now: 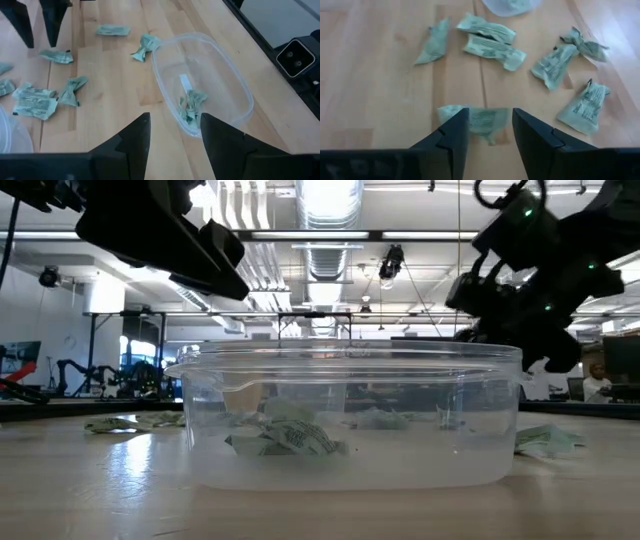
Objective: Pick and place Stevia / Truvia into bins
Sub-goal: Put the white stevia packet into the top transparent bin
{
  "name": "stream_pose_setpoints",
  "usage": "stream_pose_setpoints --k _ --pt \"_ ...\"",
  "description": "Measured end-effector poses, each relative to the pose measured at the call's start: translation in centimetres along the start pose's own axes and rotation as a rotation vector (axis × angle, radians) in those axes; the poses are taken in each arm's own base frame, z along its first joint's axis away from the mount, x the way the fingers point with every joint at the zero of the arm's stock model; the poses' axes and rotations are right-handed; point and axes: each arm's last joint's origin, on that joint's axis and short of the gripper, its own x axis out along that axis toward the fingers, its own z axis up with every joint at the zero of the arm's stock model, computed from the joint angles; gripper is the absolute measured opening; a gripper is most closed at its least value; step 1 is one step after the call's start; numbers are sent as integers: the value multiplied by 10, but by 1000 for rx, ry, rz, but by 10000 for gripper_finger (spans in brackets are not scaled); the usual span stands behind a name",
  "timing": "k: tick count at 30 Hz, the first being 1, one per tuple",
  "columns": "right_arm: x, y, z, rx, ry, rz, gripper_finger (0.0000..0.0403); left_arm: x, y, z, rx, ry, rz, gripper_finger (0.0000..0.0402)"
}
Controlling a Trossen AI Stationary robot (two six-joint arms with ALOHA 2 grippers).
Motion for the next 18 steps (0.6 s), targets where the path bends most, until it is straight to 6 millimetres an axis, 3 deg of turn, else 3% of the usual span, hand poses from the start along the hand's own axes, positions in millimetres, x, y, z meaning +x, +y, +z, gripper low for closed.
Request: stream_pose_setpoints --k 11,15,18 --pt "13 -15 -4 116 66 103 209 0 0 -1 -18 11 10 157" --pt "13 -14 -4 102 65 102 205 0 0 -1 -18 12 10 158" --pt "12 -15 -3 79 60 101 180 0 1 -1 -18 11 16 158"
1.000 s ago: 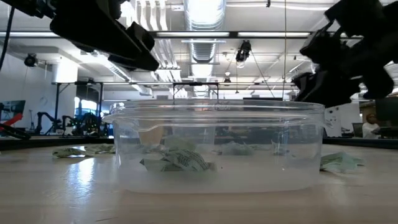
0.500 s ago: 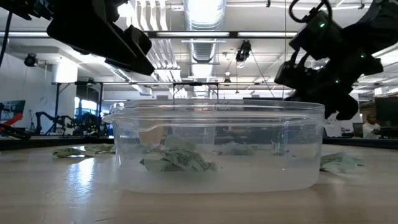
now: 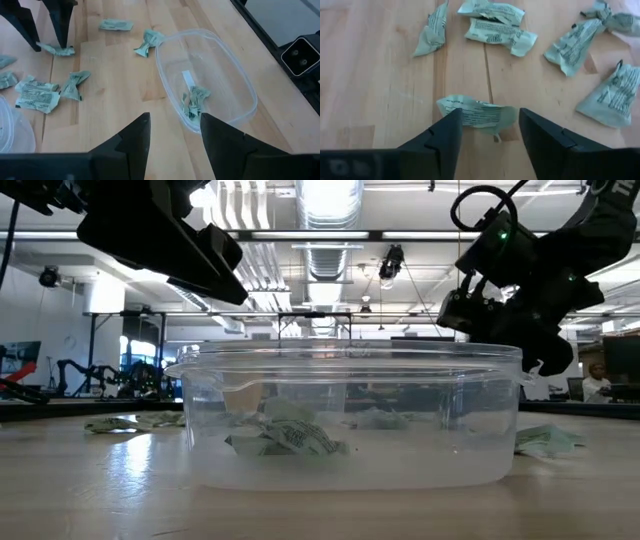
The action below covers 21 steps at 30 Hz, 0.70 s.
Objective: Pick and place Stevia / Truvia into bins
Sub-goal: Put the white stevia packet into the top transparent bin
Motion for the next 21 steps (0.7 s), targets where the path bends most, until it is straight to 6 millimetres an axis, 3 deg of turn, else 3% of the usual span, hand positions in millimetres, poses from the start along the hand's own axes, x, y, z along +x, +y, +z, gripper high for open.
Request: stream_pose_setpoints --k 10,16,21 --pt "-1 1 10 -69 -30 -20 20 0 0 -1 1 4 9 158" --pt "-1 2 22 -88 -67 -21 9 0 0 -3 0 27 12 158" --pt "-4 3 47 -125 -141 -81 9 0 1 -5 2 49 15 157"
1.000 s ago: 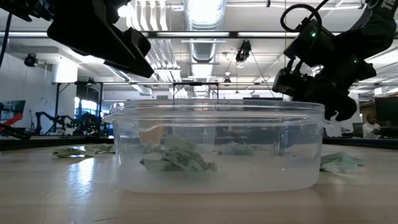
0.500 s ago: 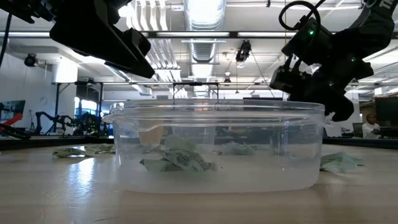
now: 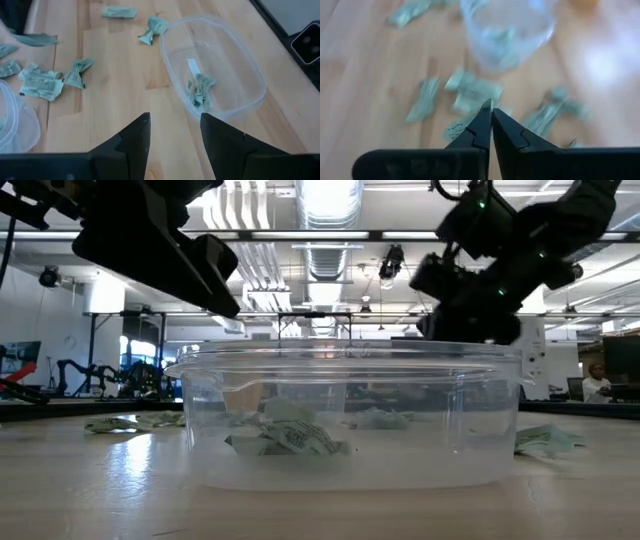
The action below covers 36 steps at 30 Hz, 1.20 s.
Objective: Pick and place Stevia / Truvia into bins
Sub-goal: Put the white stevia packet into the top transparent bin, then put the white stevia packet into the bottom transparent bin
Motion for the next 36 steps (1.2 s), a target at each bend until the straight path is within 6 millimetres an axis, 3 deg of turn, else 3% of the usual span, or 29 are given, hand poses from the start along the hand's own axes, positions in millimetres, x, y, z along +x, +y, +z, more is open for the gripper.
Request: stream_pose_setpoints --k 12,20,25,31,36 --pt "3 -16 58 -27 -181 -119 8 -1 0 -5 -18 53 6 157" --pt "38 -14 66 -59 -163 -108 8 -12 3 -22 -150 240 76 157" --pt "57 -14 70 -66 -137 -106 8 -20 -1 -22 -160 235 97 157" --pt "65 -14 78 -113 -99 -108 13 -30 -9 -20 -136 205 105 157" --pt "64 -13 79 -128 -42 -84 54 -36 -9 -20 -144 196 153 157"
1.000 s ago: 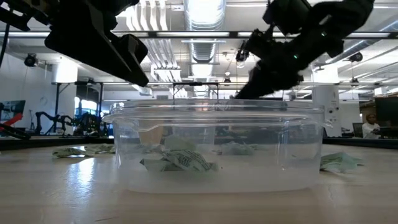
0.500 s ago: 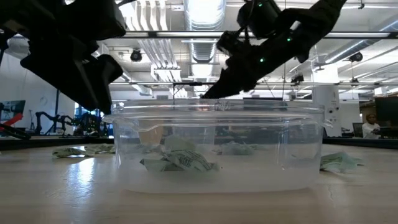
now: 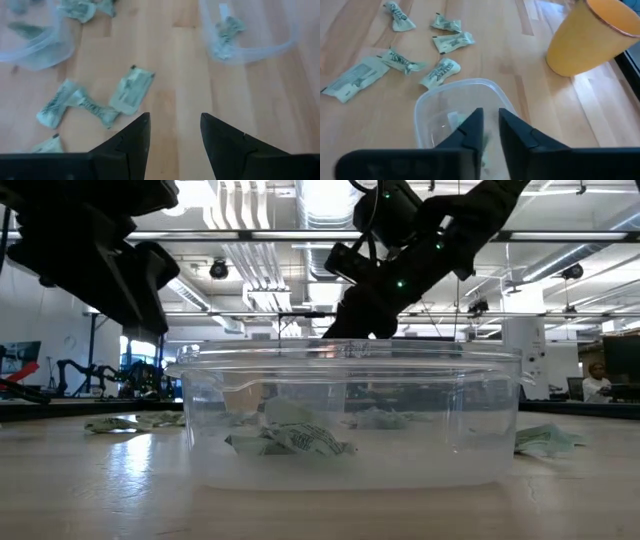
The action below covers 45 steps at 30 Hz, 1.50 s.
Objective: Pick and place Stevia / Truvia into bins
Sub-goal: Put the white stevia packet into the bottom transparent bin
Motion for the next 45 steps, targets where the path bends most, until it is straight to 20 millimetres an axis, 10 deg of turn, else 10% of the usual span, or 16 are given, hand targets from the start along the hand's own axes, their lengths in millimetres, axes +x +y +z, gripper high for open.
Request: stream_pose_setpoints --k 11,45 --pt "-14 2 6 3 -28 10 141 -2 14 -21 -118 147 247 157" --pt "-93 21 -1 8 -127 79 81 28 32 -70 -353 264 172 125"
